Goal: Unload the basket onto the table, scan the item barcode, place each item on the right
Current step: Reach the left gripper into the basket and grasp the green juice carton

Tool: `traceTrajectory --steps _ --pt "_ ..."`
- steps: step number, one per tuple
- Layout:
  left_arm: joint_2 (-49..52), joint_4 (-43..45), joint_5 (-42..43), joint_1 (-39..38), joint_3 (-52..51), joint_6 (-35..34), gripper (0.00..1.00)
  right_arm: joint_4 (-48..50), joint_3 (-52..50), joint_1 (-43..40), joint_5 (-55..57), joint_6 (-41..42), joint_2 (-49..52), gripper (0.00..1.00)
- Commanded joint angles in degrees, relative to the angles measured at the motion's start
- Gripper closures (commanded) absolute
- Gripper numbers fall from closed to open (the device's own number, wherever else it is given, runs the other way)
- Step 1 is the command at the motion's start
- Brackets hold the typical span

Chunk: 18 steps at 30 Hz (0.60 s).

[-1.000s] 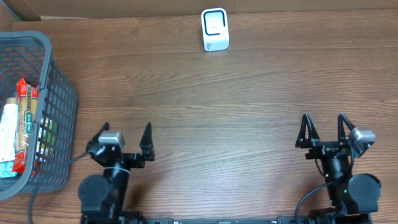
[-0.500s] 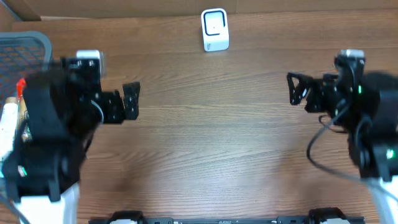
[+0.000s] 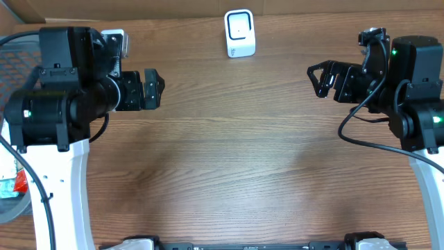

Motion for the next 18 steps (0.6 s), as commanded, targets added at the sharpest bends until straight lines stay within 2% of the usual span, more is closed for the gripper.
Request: traceTrajectory --steps 1,4,9,13,18 --pt "0.7 1.2 -0.3 2.4 1.4 -3.5 0.00 0.5 1.7 0.3 1.4 -0.1 -0.2 0.00" --pt "0.7 0.9 -0.5 8.7 3.9 -7.5 0.00 0.5 1.7 0.3 1.5 -0.1 -0.2 0.00" --pt "0.7 -0.6 0.2 22.1 10.3 -7.7 0.00 -0.1 1.7 0.3 1.5 -0.1 -0.2 0.00" --pt "0.7 -0.7 0.4 35.7 12.6 -9.2 0.00 -1.5 1.7 0.3 1.5 -0.1 -0.2 0.00" --pt "2.5 -3.5 -1.6 44.3 12.1 -13.8 0.03 -1.9 1.7 0.3 1.5 -0.1 -0.2 0.00"
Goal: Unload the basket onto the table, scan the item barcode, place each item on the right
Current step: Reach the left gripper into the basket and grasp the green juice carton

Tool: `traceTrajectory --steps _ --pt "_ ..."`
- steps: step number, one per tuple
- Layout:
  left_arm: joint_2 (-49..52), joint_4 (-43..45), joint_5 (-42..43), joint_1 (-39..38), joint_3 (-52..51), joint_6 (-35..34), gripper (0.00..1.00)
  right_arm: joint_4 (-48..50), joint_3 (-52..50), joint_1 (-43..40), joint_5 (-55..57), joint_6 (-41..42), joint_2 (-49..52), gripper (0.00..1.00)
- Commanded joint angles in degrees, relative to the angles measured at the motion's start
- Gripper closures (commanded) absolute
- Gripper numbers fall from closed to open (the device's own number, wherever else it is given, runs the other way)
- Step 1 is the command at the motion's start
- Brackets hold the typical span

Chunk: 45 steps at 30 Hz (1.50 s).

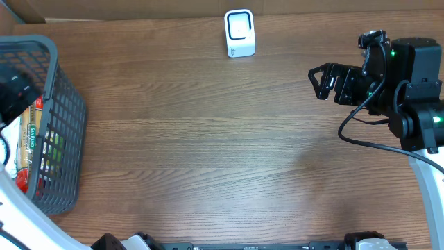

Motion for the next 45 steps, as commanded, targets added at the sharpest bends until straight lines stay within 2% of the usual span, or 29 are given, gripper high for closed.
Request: traceTrajectory --steps 1,6,14,18,27,31,34,36,39,41,45 --pt "1.9 -2.1 -2.4 5.3 0.5 -5.3 0.05 0.0 1.7 0.3 0.3 -0.1 -0.2 0.00" --pt "6.0 -2.7 -2.7 10.4 -0.4 -5.5 0.15 0.0 1.7 0.3 0.3 0.0 -0.2 0.00" --pt "11.7 -4.0 -4.5 11.3 -1.2 -5.6 0.14 -0.9 1.7 0.3 0.3 -0.1 -0.2 0.00" --pt "12.6 -1.9 -4.5 11.3 -6.0 -5.2 0.13 -0.8 1.7 0.3 0.4 -0.1 -0.2 0.00" --pt "12.6 13.7 -3.3 11.2 -26.4 -0.4 0.14 -0.4 1.7 0.3 0.4 -0.1 -0.2 0.00" --pt "12.6 25.4 -1.5 11.2 -36.4 4.5 0.13 -0.4 1.7 0.3 0.4 -0.1 -0.2 0.00" --pt "13.3 36.2 5.8 11.1 -44.0 13.1 0.12 -0.4 1.7 0.3 0.4 -0.1 -0.2 0.00" --pt "14.2 40.1 6.8 10.1 -46.6 16.1 0.09 -0.4 1.7 0.3 0.4 -0.1 -0.1 0.00" --pt "16.1 42.5 5.4 7.6 -47.5 20.9 0.12 -0.4 1.7 0.3 0.4 -0.1 0.0 0.00" --pt "17.0 43.2 0.8 6.0 -47.5 20.8 0.16 -0.5 1.7 0.3 0.4 -0.1 0.3 0.00" --pt "19.1 43.8 -6.4 3.9 -47.5 20.7 0.20 -0.5 1.7 0.3 0.3 0.0 1.1 0.00"
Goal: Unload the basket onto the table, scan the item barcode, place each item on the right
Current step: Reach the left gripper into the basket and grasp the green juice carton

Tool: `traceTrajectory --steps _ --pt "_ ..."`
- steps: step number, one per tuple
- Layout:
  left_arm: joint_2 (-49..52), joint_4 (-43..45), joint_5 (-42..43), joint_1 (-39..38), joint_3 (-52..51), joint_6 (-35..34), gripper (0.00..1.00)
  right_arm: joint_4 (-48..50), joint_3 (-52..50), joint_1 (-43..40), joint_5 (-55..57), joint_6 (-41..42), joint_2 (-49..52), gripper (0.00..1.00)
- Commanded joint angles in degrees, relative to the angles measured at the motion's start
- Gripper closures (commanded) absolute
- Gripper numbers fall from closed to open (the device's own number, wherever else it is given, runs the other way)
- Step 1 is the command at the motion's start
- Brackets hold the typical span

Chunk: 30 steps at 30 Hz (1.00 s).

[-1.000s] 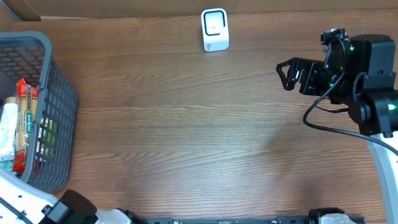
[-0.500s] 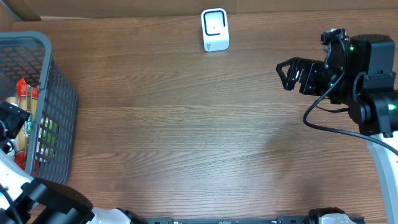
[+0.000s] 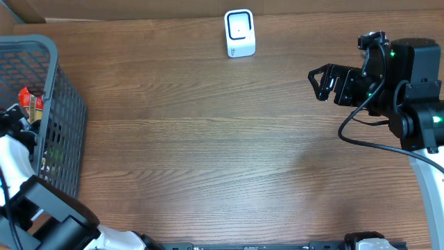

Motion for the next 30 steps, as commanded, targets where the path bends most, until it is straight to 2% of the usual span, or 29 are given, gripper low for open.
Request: traceTrajectory --steps 1,11,14,15,16,17,18,19,25,30 --pt "2.9 -0.4 -5.9 -2.6 -0.7 2.6 0.20 0.2 1.7 0.3 0.3 -0.1 1.2 0.00" --pt "9.4 -0.5 -6.1 -2.6 -0.7 2.6 0.25 0.3 1.7 0.3 0.3 -0.1 2.2 0.00" --pt "10.9 -0.6 -6.1 -2.6 -0.7 2.6 0.32 0.3 1.7 0.3 0.3 -0.1 2.2 0.00" --pt "11.5 -0.7 -6.1 -2.6 -0.7 2.6 0.42 0.3 1.7 0.3 0.3 -0.1 2.2 0.00" --pt "11.7 -0.9 -6.1 -2.6 -0.7 2.6 0.48 0.3 1.7 0.3 0.3 -0.1 2.2 0.00" --pt "11.9 -1.2 -6.0 -2.6 -0.7 2.5 0.71 0.3 1.7 0.3 0.3 -0.1 2.2 0.00" --pt "11.9 -1.3 -6.0 -2.6 -0.7 2.4 0.89 0.3 1.7 0.3 0.3 -0.1 2.2 0.00" --pt "11.8 -1.3 -6.0 -2.6 -0.6 2.4 0.96 0.3 1.7 0.3 0.3 0.0 2.2 0.00" --pt "11.6 -6.6 -6.0 -2.6 5.1 1.0 0.96 0.5 1.7 0.3 0.3 0.0 2.2 0.00" --pt "11.6 -19.6 -5.7 -2.7 22.1 -2.6 0.96 1.1 1.7 0.3 0.3 0.0 2.2 0.00"
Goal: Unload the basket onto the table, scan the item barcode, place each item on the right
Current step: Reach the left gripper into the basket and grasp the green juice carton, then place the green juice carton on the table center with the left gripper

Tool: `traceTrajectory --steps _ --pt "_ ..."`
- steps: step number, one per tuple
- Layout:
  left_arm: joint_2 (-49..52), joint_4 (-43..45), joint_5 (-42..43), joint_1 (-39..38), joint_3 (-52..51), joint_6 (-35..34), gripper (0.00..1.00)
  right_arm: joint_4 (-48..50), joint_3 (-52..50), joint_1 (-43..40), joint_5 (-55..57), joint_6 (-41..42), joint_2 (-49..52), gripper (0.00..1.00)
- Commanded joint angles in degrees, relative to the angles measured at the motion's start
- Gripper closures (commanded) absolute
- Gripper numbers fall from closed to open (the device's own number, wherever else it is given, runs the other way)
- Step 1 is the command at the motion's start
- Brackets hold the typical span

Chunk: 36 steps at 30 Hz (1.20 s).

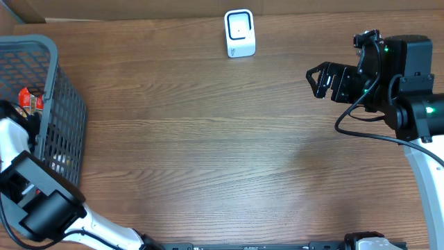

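Note:
The white barcode scanner [240, 32] stands at the table's far edge, near the middle. At the left sits a grey mesh basket [66, 118] with packaged items inside; a red one [27, 99] shows near its left side. My left arm [17, 149] comes in from the lower left and reaches into the basket. Its gripper lies at the frame's left edge, and I cannot make out its fingers. My right gripper [318, 80] hovers open over the right side of the table and holds nothing.
A cardboard edge runs along the back of the table. The wooden table [208, 153] stretches between the basket and the right arm. A black cable loops below the right wrist [361, 128].
My left arm has shifted a little further left inside the basket and its elbow has risen in the frame. The right arm has edged slightly left. The scanner and basket are unmoved.
First my left arm was over the table's upper left with its gripper pointing right, covering the basket. Then it stood at the far left edge and the basket with its items showed. After that it reached into the basket from below, and it is still there now.

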Motion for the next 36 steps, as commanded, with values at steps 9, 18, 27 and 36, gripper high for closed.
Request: traceTrajectory --steps 9,18,27,36 --pt "-2.1 -24.4 5.3 -1.2 45.0 -5.2 0.96 1.1 1.7 0.3 0.3 0.0 -0.1 0.00" --pt "-15.1 -31.7 13.9 -3.0 58.6 -8.2 0.96 1.9 1.7 0.3 0.3 0.0 -0.1 0.00" --pt "-21.7 -38.2 19.2 -17.4 58.3 -13.2 0.96 1.9 1.7 0.3 0.3 0.0 -0.1 0.00" --pt "-18.4 -39.1 12.2 -39.8 56.6 -18.4 0.96 1.9 1.7 0.3 0.3 0.0 -0.1 0.00"
